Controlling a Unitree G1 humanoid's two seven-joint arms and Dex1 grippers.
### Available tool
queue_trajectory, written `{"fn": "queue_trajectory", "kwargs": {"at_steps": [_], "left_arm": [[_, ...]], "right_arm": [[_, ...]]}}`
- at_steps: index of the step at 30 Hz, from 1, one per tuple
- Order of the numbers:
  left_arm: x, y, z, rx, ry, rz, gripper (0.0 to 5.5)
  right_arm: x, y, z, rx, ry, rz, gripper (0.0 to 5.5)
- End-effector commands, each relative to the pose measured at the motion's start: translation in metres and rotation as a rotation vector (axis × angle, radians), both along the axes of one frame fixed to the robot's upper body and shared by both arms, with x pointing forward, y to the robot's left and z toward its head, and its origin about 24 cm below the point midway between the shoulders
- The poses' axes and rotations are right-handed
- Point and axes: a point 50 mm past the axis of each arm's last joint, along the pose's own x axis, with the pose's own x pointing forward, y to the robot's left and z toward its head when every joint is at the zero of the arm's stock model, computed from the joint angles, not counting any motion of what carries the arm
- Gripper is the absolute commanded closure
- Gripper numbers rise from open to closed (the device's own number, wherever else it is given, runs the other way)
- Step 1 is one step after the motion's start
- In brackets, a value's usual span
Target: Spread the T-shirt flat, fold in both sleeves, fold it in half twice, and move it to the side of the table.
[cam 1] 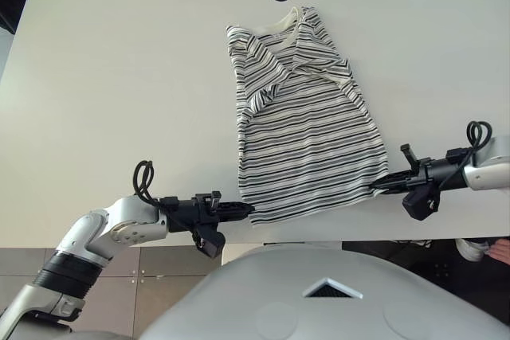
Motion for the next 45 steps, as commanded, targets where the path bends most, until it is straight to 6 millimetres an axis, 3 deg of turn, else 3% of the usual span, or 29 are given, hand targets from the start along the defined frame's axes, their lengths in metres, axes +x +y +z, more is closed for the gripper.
{"fn": "queue_trajectory", "kwargs": {"at_steps": [1, 3, 5, 7, 11, 15, 19, 22, 26, 29, 33, 38, 44, 45], "left_arm": [[-0.009, 0.003, -0.003, -0.004, 0.327, 0.211, 5.37], [-0.012, 0.004, 0.016, -0.040, 0.569, 0.275, 5.37], [-0.017, 0.004, 0.051, -0.131, 0.801, 0.197, 5.37], [-0.021, 0.011, 0.071, -0.190, 0.988, 0.113, 5.37], [-0.012, 0.022, 0.085, -0.323, 1.079, 0.098, 5.37], [0.008, 0.024, 0.092, -0.452, 1.030, 0.169, 5.37], [0.060, 0.031, 0.080, -0.616, 0.841, 0.464, 5.37], [0.092, 0.037, 0.070, -0.682, 0.744, 0.640, 5.37], [0.119, 0.046, 0.055, -0.745, 0.702, 0.780, 5.37], [0.134, 0.057, 0.040, -0.748, 0.670, 0.902, 5.37], [0.156, 0.064, 0.015, -0.705, 0.654, 1.061, 5.37], [0.174, 0.065, 0.003, -0.672, 0.657, 1.156, 5.37], [0.184, 0.069, -0.004, -0.674, 0.696, 1.233, 4.37], [0.186, 0.073, -0.005, -0.671, 0.683, 1.267, 4.37]], "right_arm": [[-0.015, 0.002, -0.001, 0.057, 0.272, -0.197, 5.40], [-0.018, 0.011, 0.019, 0.183, 0.446, -0.275, 5.40], [-0.023, 0.015, 0.043, 0.299, 0.594, -0.286, 5.40], [-0.030, 0.011, 0.058, 0.340, 0.744, -0.272, 5.40], [-0.028, 0.007, 0.065, 0.371, 0.807, -0.282, 5.40], [-0.019, 0.011, 0.065, 0.447, 0.772, -0.329, 5.40], [0.023, 0.032, 0.064, 0.679, 0.546, -0.458, 5.40], [0.059, 0.045, 0.060, 0.753, 0.378, -0.596, 5.40], [0.104, 0.057, 0.052, 0.800, 0.155, -0.755, 5.40], [0.128, 0.068, 0.046, 0.796, 0.068, -0.807, 5.40], [0.160, 0.082, 0.018, 0.720, 0.001, -0.935, 5.40], [0.180, 0.081, -0.002, 0.663, -0.050, -1.089, 5.40], [0.185, 0.082, -0.008, 0.686, -0.081, -1.175, 4.16], [0.187, 0.081, -0.006, 0.702, -0.101, -1.195, 4.16]]}}
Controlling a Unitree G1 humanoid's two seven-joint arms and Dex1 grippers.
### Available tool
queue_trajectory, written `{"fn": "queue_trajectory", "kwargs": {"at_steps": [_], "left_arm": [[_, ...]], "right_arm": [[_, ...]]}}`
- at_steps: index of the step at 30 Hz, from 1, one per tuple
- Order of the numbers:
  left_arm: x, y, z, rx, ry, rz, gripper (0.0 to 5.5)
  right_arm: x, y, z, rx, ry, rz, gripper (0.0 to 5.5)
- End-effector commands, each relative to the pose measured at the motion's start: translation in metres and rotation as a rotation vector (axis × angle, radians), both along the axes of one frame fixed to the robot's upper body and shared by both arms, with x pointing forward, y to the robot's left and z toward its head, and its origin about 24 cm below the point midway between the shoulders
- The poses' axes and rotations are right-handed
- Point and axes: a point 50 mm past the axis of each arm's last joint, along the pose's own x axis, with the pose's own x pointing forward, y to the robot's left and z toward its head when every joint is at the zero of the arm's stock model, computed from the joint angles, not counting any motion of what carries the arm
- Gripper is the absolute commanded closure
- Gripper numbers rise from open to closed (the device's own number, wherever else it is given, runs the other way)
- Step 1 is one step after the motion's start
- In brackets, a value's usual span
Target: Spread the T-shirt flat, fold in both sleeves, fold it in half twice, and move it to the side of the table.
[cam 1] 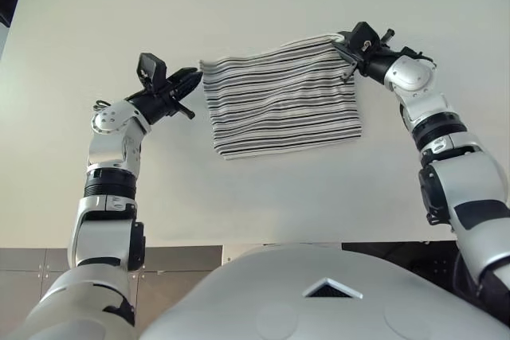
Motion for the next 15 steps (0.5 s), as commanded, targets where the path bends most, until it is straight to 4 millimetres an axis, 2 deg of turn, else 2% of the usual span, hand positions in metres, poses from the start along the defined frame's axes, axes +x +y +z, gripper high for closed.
{"fn": "queue_trajectory", "kwargs": {"at_steps": [1, 4, 6, 8, 10, 13, 15], "left_arm": [[0.010, 0.008, 0.003, 0.032, -0.002, 0.074, 4.37], [0.014, 0.016, 0.007, 0.043, -0.024, 0.126, 4.37], [0.015, 0.011, 0.020, 0.035, -0.118, 0.082, 4.37], [0.009, -0.008, 0.035, 0.039, -0.232, -0.033, 4.37], [-0.009, -0.038, 0.045, 0.139, -0.349, -0.237, 4.37], [-0.030, -0.067, 0.038, 0.475, -0.515, -0.481, 4.37], [-0.043, -0.083, 0.033, 0.600, -0.610, -0.629, 4.37]], "right_arm": [[0.010, 0.001, 0.012, 0.015, -0.067, -0.053, 4.16], [0.013, -0.001, 0.021, 0.027, -0.133, -0.076, 4.16], [0.010, 0.003, 0.026, -0.003, -0.207, -0.019, 4.16], [0.006, 0.008, 0.030, -0.079, -0.302, 0.067, 4.16], [-0.004, 0.018, 0.025, -0.148, -0.334, 0.208, 4.16], [-0.015, 0.025, 0.010, -0.274, -0.326, 0.348, 4.16], [-0.019, 0.027, 0.002, -0.355, -0.313, 0.412, 4.16]]}}
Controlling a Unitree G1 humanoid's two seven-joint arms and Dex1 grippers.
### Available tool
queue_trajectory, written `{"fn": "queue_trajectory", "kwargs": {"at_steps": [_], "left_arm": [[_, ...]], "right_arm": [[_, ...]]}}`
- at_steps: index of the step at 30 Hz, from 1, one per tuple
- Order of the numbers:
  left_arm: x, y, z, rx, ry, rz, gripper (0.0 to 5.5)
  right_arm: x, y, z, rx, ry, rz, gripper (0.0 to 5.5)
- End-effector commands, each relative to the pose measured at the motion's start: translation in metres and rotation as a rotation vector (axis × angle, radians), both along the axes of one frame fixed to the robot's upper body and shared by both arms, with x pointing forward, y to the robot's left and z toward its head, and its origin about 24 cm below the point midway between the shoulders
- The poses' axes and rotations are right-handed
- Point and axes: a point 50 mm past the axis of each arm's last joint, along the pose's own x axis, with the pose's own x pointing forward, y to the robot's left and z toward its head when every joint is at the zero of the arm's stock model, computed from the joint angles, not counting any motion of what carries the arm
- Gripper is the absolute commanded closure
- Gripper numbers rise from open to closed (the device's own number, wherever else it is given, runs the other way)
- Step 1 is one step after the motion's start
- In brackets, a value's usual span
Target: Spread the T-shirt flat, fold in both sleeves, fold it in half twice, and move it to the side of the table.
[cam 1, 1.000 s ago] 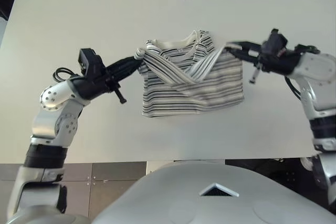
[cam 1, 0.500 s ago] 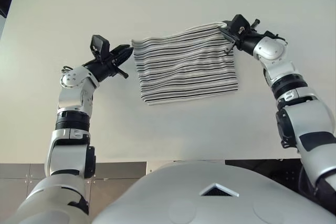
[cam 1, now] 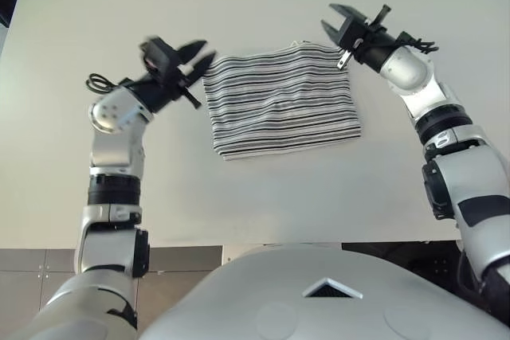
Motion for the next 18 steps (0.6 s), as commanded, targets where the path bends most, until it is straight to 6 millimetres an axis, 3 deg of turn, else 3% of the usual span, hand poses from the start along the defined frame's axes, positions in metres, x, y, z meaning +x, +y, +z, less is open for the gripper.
{"fn": "queue_trajectory", "kwargs": {"at_steps": [1, 6, 9, 14, 16, 18], "left_arm": [[-0.026, -0.028, -0.008, 0.318, -0.209, -0.268, 4.37], [-0.051, -0.040, -0.021, 0.504, -0.332, -0.512, 4.37], [-0.050, -0.034, -0.027, 0.632, -0.401, -0.578, 4.37], [-0.021, 0.004, -0.039, 0.990, -0.463, -0.578, 4.37], [-0.014, 0.011, -0.040, 1.059, -0.496, -0.589, 4.37], [-0.006, 0.009, -0.039, 1.096, -0.564, -0.607, 4.37]], "right_arm": [[-0.011, 0.001, -0.018, -0.194, 0.007, 0.110, 4.16], [-0.021, 0.004, -0.031, -0.307, 0.053, 0.209, 4.16], [-0.030, 0.003, -0.038, -0.382, 0.116, 0.300, 4.16], [-0.060, -0.015, -0.045, -0.519, 0.329, 0.493, 4.16], [-0.073, -0.013, -0.040, -0.515, 0.381, 0.562, 4.16], [-0.088, 0.003, -0.032, -0.429, 0.437, 0.629, 4.16]]}}
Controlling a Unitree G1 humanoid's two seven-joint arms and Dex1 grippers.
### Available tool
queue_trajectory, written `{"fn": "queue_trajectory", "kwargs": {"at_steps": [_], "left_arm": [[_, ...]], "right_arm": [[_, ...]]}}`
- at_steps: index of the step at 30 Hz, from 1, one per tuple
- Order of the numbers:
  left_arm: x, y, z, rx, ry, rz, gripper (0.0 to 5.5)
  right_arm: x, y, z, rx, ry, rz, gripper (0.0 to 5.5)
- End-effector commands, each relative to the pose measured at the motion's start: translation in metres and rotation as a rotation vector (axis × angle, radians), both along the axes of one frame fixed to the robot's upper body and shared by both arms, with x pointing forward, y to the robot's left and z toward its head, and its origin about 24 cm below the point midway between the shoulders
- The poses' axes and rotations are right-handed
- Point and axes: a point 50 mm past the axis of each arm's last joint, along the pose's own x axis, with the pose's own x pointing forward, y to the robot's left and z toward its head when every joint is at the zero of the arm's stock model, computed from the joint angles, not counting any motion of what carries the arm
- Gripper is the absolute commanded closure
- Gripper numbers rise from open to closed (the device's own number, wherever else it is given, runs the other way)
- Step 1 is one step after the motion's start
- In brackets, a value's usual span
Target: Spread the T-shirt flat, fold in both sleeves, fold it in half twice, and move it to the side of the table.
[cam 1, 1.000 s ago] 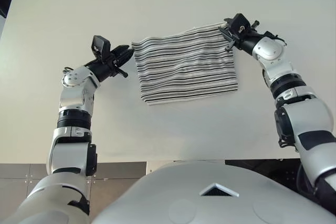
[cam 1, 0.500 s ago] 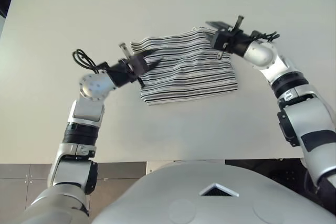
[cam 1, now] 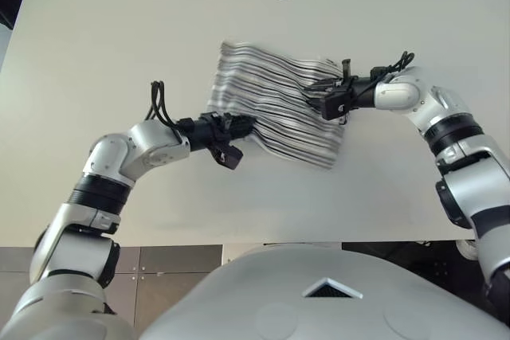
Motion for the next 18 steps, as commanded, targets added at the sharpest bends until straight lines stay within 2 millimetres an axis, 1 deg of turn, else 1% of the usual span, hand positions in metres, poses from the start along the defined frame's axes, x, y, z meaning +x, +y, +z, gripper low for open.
{"fn": "queue_trajectory", "kwargs": {"at_steps": [1, 3, 4, 6, 8, 10, 13, 15, 17, 18], "left_arm": [[0.013, 0.018, -0.013, 0.217, -0.086, -0.042, 4.37], [0.020, 0.011, -0.008, 0.200, -0.135, -0.073, 4.37], [0.021, 0.009, -0.007, 0.191, -0.149, -0.083, 4.37], [0.023, 0.003, 0.000, 0.172, -0.174, -0.117, 4.37], [0.022, 0.001, 0.005, 0.159, -0.187, -0.129, 4.37], [0.022, 0.003, 0.014, 0.152, -0.202, -0.117, 4.37], [0.026, 0.013, 0.044, 0.093, -0.241, -0.061, 4.37], [0.027, 0.018, 0.062, 0.041, -0.259, -0.021, 4.37], [0.025, 0.022, 0.072, 0.008, -0.252, 0.018, 4.37], [0.021, 0.021, 0.075, -0.049, -0.236, 0.031, 4.37]], "right_arm": [[-0.051, 0.014, -0.011, -0.037, 0.289, 0.153, 4.16], [-0.061, 0.031, -0.003, 0.024, 0.320, 0.200, 4.16], [-0.064, 0.036, 0.000, 0.039, 0.330, 0.208, 4.16], [-0.070, 0.051, 0.005, 0.119, 0.339, 0.217, 4.16], [-0.069, 0.057, 0.010, 0.186, 0.324, 0.189, 4.16], [-0.060, 0.052, 0.016, 0.231, 0.286, 0.128, 4.16], [-0.046, 0.029, 0.031, 0.294, 0.234, 0.021, 4.16], [-0.042, 0.016, 0.039, 0.335, 0.222, -0.024, 4.16], [-0.042, 0.004, 0.047, 0.397, 0.237, -0.055, 4.16], [-0.044, -0.003, 0.051, 0.431, 0.256, -0.068, 4.16]]}}
